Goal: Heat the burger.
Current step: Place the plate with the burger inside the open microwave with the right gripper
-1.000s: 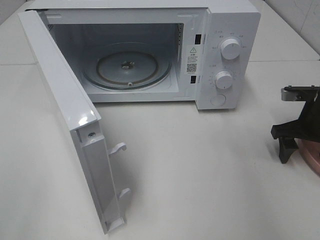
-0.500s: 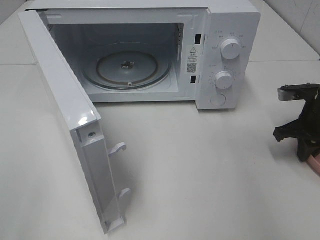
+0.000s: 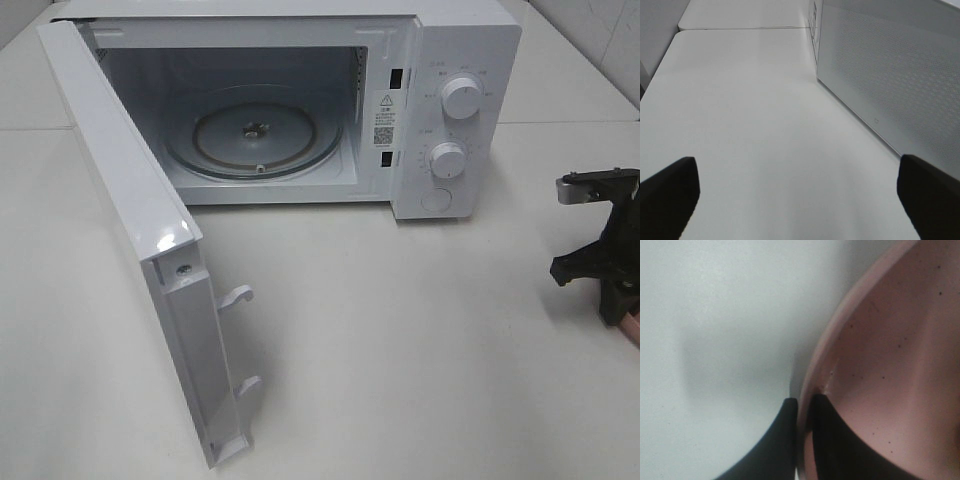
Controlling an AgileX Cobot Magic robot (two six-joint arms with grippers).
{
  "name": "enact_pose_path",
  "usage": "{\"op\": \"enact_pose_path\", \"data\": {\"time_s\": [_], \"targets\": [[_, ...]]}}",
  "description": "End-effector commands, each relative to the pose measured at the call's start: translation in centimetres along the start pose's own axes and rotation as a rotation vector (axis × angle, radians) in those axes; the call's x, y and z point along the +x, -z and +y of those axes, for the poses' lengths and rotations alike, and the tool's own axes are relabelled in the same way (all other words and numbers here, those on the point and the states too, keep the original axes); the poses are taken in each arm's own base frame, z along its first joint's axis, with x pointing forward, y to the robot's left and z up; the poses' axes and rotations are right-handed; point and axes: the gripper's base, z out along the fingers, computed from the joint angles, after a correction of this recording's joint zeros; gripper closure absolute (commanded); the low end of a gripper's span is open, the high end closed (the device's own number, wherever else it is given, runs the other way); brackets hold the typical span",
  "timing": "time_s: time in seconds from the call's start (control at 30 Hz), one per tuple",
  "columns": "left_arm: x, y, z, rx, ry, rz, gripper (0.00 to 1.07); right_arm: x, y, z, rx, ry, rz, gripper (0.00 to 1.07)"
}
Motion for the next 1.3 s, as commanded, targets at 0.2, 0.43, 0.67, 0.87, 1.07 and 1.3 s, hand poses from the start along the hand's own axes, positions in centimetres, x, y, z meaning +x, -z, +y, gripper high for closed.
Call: {"op": "enact_pose_path", "data": {"time_s": [0.2, 0.43, 0.67, 0.87, 1.07, 1.3], "targets": [[0.1, 0.2, 0.0, -0.002, 0.007, -0.025, 0.04, 0.6, -0.2, 1.5, 0.002, 0.069, 0.072, 1.07], [0.1, 0.2, 0.0, -0.002, 0.007, -0.025, 0.04, 1.1, 2.7, 3.4, 0.068, 0.171, 0.039, 1.07], [0.1, 0.2, 0.0, -0.002, 0.007, -0.025, 0.04, 2.1, 5.4, 5.1, 0.107, 0.187, 0.014, 1.07], [0.1, 0.2, 0.0, -0.002, 0.007, -0.025, 0.04, 3.1, 6.8, 6.7, 0.135, 0.236, 0.020, 1.07], [0.1, 0.2, 0.0, -0.002, 0.007, -0.025, 0.04, 4.8, 7.6, 7.5, 0.179, 0.257, -0.053, 1.07], [0.1, 0.2, 0.0, -0.002, 0.007, -0.025, 0.04, 8.3, 8.7, 9.2, 0.231, 0.397, -0.073, 1.07]]}}
